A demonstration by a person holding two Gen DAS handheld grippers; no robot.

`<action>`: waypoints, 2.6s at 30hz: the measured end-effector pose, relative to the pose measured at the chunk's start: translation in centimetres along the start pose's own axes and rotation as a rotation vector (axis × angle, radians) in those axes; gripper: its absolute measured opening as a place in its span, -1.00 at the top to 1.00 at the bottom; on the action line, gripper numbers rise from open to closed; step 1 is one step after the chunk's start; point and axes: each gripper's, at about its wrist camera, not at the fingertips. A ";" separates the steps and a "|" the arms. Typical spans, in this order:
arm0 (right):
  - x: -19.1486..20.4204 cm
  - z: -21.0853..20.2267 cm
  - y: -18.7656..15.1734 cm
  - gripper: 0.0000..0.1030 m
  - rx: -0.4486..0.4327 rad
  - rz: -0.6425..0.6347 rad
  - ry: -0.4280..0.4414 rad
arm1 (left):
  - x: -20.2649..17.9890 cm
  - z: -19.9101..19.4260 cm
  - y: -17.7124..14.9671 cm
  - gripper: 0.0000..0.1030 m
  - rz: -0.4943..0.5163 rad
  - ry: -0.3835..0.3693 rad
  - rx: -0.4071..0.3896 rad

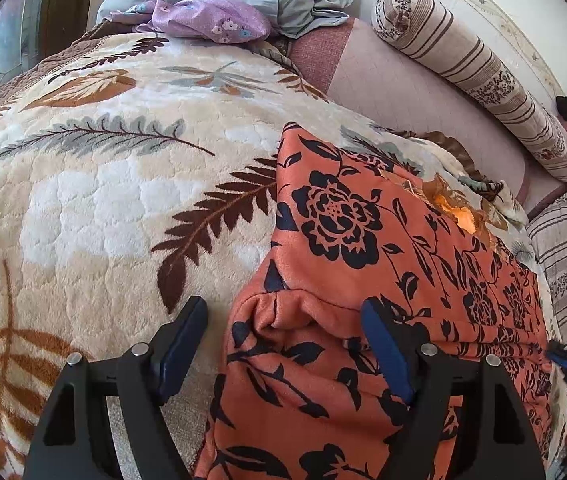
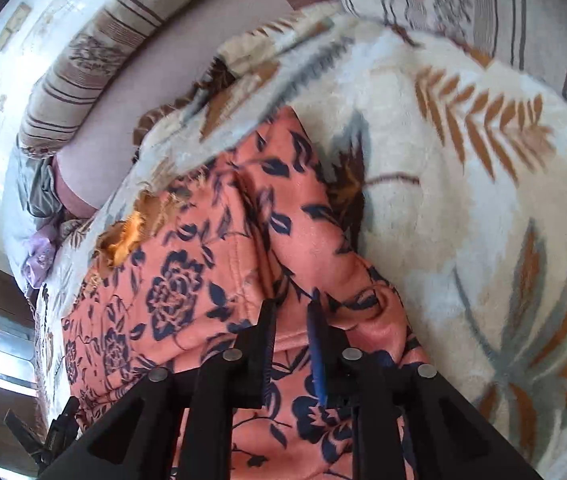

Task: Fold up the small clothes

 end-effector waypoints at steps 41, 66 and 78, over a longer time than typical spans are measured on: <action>2.1 0.5 0.8 -0.73 -0.064 -0.176 0.265 | -1.7 9.0 8.5 0.35 0.106 0.024 0.060; -1.8 -2.8 -4.0 -0.54 0.150 -0.169 0.111 | -2.4 -2.0 2.4 -0.20 0.196 0.091 -0.022; -5.5 -7.4 -10.1 -0.66 0.211 -0.096 0.114 | -1.4 -7.8 -4.8 -0.48 0.151 0.075 0.063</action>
Point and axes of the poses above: each gripper's, at about its wrist camera, not at the fingertips, and z roughly the way its jaws point, x to its left, y to its top, and after that the axes turned 9 degrees about y, right-handed
